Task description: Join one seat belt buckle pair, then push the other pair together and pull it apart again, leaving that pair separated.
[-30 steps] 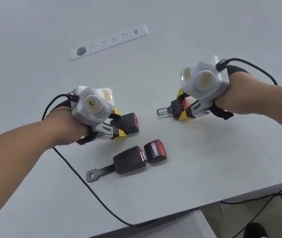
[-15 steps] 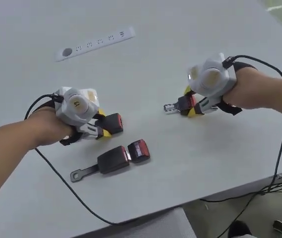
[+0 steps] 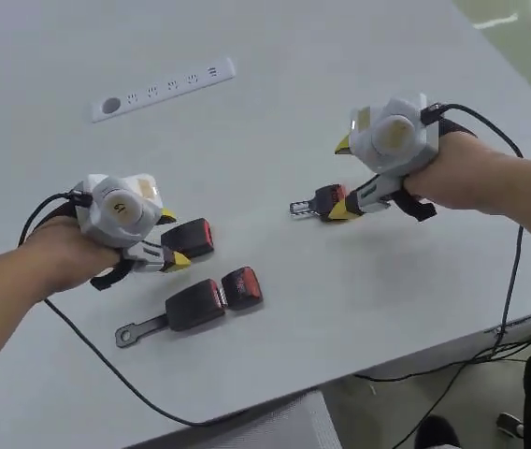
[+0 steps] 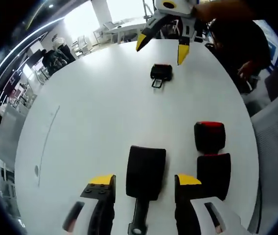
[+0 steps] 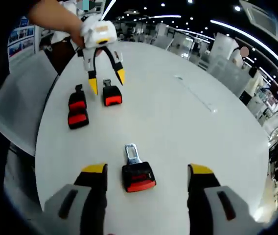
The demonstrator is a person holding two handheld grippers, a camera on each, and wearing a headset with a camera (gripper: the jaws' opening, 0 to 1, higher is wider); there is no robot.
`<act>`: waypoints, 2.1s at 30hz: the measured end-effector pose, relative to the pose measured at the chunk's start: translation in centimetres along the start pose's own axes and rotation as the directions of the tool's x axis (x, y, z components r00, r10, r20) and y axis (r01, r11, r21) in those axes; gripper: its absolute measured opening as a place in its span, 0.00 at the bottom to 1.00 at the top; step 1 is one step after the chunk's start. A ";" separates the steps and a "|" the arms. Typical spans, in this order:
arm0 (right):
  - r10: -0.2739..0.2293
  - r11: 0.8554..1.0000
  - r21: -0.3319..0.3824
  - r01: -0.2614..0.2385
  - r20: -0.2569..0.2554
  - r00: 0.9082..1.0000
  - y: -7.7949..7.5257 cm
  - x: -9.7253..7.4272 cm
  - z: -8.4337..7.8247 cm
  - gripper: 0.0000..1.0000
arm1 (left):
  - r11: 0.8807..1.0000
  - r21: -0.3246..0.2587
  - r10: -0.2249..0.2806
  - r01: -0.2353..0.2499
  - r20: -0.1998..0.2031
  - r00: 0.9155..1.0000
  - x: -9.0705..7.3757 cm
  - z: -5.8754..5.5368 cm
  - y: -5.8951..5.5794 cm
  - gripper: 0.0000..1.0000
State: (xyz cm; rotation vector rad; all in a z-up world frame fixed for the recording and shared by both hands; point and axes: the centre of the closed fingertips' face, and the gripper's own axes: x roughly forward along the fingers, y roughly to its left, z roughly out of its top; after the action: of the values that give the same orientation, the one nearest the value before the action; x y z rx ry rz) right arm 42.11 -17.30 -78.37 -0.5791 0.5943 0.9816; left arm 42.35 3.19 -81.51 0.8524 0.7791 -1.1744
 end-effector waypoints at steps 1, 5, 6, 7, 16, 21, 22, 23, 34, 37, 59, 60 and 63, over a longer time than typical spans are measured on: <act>-0.005 1.000 -0.009 0.005 0.010 1.000 0.3 -0.4 0.2 0.71 | 1.000 -0.018 0.020 -0.020 0.021 1.000 -0.8 0.3 -0.1 0.53; -0.038 0.998 0.056 0.036 0.034 0.999 1.7 -1.9 0.4 0.76 | 0.992 -0.094 0.090 -0.081 0.087 0.992 -3.2 0.7 -0.4 0.65; -0.053 0.994 0.102 0.049 0.043 0.998 2.0 -2.2 0.3 0.79 | 0.987 -0.126 0.108 -0.095 0.101 0.989 -3.9 0.5 -0.8 0.68; -0.058 0.994 0.096 0.053 0.055 0.997 2.2 -2.4 0.4 0.80 | 0.984 -0.142 0.126 -0.109 0.113 0.986 -4.3 0.4 -1.0 0.71; -0.086 0.988 0.133 0.074 0.087 0.992 5.7 -4.4 0.8 0.91 | 0.939 -0.225 0.296 -0.261 0.138 0.945 -8.8 -3.2 -3.1 1.00; -0.102 0.985 0.151 0.087 0.090 0.991 7.5 -5.2 0.6 1.00 | 0.911 -0.309 0.333 -0.272 0.165 0.928 -11.0 -4.9 -4.8 1.00; -0.095 0.982 0.171 0.077 0.101 0.990 7.9 -5.4 0.8 1.00 | 0.909 -0.314 0.336 -0.273 0.170 0.926 -11.3 -5.1 -5.2 1.00; -0.099 0.975 0.208 0.077 0.100 0.990 8.1 -5.6 0.7 1.00 | 0.909 -0.315 0.336 -0.272 0.171 0.926 -11.4 -5.3 -5.7 1.00; -0.164 0.956 0.258 0.138 0.083 0.983 8.9 -7.7 0.0 1.00 | 0.896 -0.348 0.362 -0.275 0.217 0.907 -12.9 -7.3 -8.0 1.00; -0.170 0.954 0.262 0.145 0.075 0.983 9.3 -8.3 -0.4 1.00 | 0.890 -0.361 0.371 -0.278 0.221 0.902 -13.0 -7.8 -8.0 1.00; -0.213 0.930 0.322 0.176 0.086 0.973 9.2 -9.8 -0.2 1.00 | 0.877 -0.382 0.392 -0.292 0.215 0.895 -13.7 -8.6 -9.0 1.00; -0.211 0.932 0.318 0.173 0.086 0.974 9.2 -9.8 -0.2 1.00 | 0.877 -0.381 0.391 -0.292 0.216 0.895 -13.7 -8.5 -9.1 1.00; -0.209 0.933 0.315 0.173 0.084 0.974 9.2 -9.7 -0.3 1.00 | 0.874 -0.387 0.393 -0.293 0.210 0.896 -13.6 -8.8 -9.2 1.00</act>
State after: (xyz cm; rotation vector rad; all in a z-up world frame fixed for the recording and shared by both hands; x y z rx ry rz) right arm 29.80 -19.21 -73.50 -0.2940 0.5616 0.7149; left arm 29.88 15.53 -75.23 0.4866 0.5447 -0.7814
